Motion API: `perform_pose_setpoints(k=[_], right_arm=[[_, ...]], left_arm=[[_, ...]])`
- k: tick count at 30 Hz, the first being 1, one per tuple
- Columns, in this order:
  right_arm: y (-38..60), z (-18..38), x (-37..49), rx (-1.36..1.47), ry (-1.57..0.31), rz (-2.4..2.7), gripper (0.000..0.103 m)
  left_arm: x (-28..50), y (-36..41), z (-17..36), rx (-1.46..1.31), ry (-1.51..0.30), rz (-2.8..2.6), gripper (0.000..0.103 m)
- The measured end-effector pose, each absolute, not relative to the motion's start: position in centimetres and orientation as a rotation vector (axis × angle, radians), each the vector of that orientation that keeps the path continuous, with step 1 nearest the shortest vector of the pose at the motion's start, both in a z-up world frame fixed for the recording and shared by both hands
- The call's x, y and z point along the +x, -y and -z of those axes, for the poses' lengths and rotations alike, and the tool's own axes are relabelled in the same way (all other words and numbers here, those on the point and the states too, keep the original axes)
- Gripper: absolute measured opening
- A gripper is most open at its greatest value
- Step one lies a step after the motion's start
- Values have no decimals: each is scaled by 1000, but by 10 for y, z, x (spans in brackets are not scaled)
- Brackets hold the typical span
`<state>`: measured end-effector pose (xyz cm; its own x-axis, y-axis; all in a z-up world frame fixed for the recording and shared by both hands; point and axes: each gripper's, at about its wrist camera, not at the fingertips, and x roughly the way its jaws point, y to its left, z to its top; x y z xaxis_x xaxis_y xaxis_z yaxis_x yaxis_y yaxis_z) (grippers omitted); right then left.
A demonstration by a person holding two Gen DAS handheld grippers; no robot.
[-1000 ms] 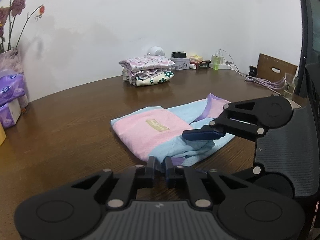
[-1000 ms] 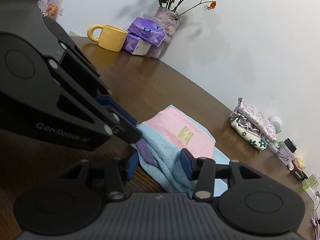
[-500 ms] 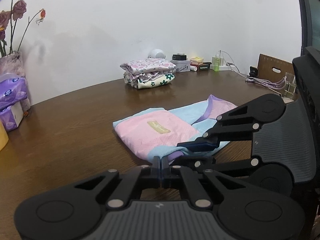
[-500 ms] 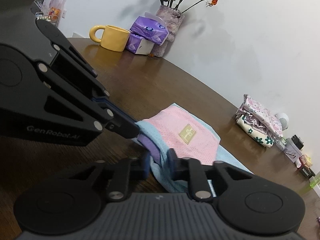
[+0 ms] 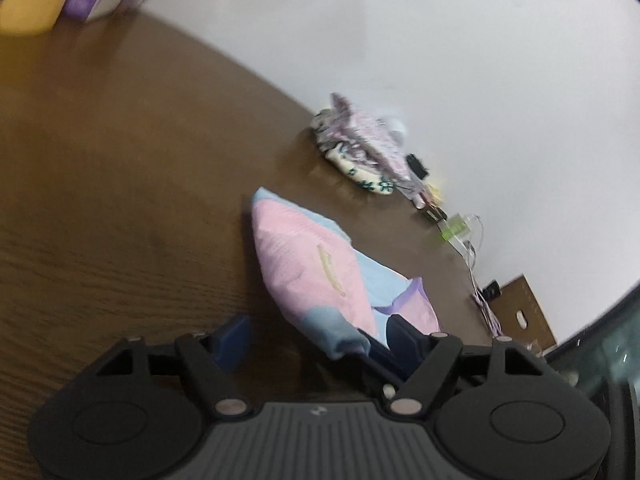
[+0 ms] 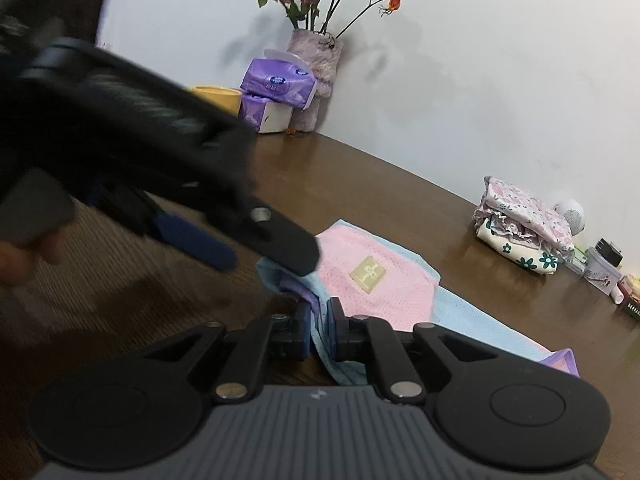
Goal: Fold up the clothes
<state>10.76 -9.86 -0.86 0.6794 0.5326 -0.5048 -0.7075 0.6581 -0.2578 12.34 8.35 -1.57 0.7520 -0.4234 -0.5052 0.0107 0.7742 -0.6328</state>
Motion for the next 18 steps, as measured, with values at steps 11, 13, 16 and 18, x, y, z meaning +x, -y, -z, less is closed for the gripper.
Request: perform_pose_setpoints(k=[11,13,16,18], right_arm=[[110,8,110,-371,-467,-742,13],[122,3,112,-314,-491,-757,21],[151,-8,122,-173,-535,-775,36],[169,-11,134,-103,-551,-745,36]], left_arm=[[145,-67,30,-734,-712,172,9],[143,-65,29,-729,-712,160,9],[140,-63,28,-722,-712,144,9],[138,-62,27,-717,-713,133,9]])
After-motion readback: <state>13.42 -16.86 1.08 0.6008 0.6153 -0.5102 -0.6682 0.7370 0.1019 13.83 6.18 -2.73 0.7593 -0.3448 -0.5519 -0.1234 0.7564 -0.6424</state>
